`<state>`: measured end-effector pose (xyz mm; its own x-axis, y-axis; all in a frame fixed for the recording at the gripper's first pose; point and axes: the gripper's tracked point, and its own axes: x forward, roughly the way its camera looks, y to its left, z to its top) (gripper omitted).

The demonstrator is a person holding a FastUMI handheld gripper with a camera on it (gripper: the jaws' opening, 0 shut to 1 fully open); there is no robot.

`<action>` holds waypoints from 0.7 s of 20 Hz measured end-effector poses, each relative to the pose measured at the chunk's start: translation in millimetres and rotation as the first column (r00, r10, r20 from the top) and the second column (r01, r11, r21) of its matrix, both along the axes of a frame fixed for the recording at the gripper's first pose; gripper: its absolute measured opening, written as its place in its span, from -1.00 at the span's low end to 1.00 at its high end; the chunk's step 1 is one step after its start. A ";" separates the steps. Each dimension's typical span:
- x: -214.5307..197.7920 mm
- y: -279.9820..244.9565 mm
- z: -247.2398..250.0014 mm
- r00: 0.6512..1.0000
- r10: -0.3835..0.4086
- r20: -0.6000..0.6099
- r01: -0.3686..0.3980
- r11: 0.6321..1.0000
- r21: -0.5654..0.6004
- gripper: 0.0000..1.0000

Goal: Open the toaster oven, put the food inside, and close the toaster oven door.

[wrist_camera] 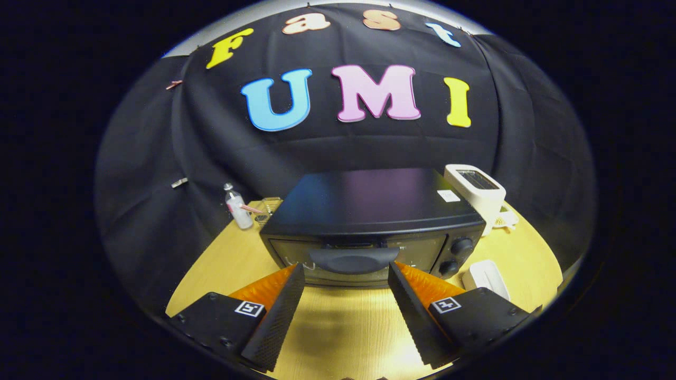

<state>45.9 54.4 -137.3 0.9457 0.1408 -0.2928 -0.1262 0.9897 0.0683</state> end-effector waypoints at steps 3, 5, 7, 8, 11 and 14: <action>-19.8 -15.8 47.1 0.992 0.018 0.125 -0.012 0.999 -0.045 0.97; -33.2 -27.7 84.4 0.977 0.008 0.213 0.000 0.999 -0.042 0.97; -48.5 -37.4 114.8 0.963 -0.004 0.269 0.006 1.000 -0.006 0.96; -52.8 -45.3 123.5 0.960 -0.014 0.278 0.014 1.000 0.004 0.96; -70.1 -71.5 143.2 0.952 -0.059 0.299 0.058 0.998 0.010 0.96; -81.9 -84.1 164.0 0.935 -0.083 0.346 0.083 0.996 0.014 0.96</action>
<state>-36.0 -29.7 26.7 0.9969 0.0571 0.0542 -0.0590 0.9977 0.0342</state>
